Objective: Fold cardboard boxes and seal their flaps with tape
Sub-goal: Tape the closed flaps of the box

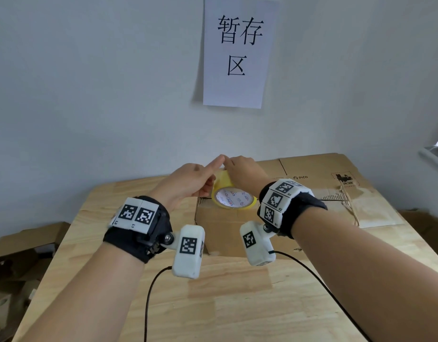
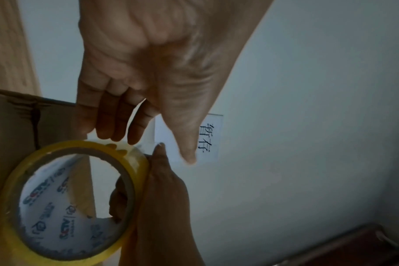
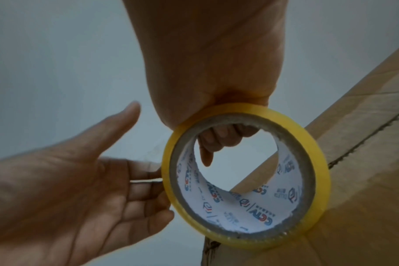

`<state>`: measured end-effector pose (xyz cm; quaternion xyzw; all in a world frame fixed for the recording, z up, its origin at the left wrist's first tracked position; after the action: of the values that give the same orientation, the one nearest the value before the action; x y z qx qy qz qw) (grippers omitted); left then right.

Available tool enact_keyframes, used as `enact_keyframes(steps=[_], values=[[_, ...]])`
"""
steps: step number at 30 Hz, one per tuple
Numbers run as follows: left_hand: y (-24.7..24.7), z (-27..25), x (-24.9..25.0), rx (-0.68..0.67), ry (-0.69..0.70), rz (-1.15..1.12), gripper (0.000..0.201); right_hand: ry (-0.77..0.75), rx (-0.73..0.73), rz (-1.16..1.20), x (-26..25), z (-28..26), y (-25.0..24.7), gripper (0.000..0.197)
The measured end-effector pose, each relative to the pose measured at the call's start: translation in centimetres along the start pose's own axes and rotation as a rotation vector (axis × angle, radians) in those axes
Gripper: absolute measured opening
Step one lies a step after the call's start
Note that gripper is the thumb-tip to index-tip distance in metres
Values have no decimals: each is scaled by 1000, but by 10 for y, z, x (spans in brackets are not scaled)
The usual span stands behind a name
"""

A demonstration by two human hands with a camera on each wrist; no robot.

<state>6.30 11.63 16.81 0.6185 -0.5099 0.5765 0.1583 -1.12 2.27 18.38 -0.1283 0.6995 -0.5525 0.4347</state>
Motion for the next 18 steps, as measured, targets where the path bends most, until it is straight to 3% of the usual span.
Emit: enact_keyframes(steps=[2,4,6,7,9,12,15,18], values=[[-4,-1,5,20,35,59,52,-41,-31,-74,-2,2,6,30],[-11,-1,10,64,62,46,28,-8,-46,-9,1,2,6,36],[-16,-2,11,79,67,14,16,-12,-49,-34,0,1,7,28],[-17,-2,10,75,59,4,15,-18,-53,-65,-2,-1,7,27],[-16,-1,7,55,35,-9,17,-33,14,-56,-3,-3,-1,41],[-9,0,4,12,15,2,19,-72,9,-29,-5,-4,-1,18],[-22,3,3,120,27,41,21,-92,-107,62,0,-10,6,21],[-40,5,0,191,16,-9,19,-49,-96,140,5,-13,6,22]])
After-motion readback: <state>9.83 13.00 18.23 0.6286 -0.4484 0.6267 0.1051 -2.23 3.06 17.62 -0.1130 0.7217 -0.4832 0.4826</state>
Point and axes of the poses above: each hand's wrist, its own z-axis towards the middle knuckle, its own y-axis out of the palm, x = y × z, the point moved 10 cm from there along z, towards the middle knuckle, and after that the axes turned 2 degrees about x, right-handed, at the moved point
